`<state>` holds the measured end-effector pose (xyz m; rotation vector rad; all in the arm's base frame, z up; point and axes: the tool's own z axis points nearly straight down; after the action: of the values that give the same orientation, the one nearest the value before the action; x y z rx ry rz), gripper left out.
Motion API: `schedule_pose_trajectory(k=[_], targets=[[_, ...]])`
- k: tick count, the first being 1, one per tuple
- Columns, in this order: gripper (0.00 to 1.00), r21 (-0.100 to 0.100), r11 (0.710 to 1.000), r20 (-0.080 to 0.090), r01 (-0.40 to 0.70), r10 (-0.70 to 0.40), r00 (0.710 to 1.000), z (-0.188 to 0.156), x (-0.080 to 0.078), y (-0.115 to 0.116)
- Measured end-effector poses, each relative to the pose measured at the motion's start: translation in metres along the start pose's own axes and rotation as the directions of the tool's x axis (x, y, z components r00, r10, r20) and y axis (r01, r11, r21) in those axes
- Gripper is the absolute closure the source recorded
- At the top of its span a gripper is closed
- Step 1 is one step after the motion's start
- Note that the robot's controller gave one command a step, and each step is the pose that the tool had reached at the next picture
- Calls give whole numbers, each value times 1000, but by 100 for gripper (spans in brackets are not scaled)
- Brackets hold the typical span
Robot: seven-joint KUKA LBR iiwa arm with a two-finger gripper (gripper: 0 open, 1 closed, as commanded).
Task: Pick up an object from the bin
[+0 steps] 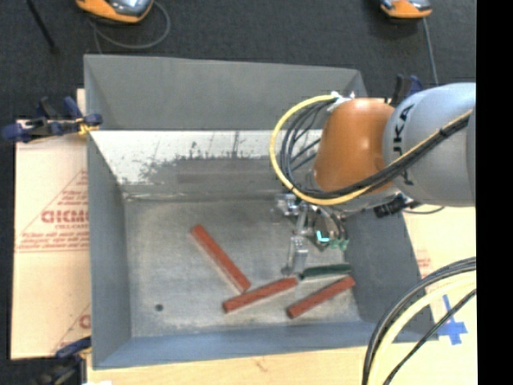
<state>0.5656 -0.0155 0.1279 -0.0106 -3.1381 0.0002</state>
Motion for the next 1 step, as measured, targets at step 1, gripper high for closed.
schedule_pose_trajectory(k=[1], targets=[[0,0,1000,-2,20,-20,1000,61,50,-23]])
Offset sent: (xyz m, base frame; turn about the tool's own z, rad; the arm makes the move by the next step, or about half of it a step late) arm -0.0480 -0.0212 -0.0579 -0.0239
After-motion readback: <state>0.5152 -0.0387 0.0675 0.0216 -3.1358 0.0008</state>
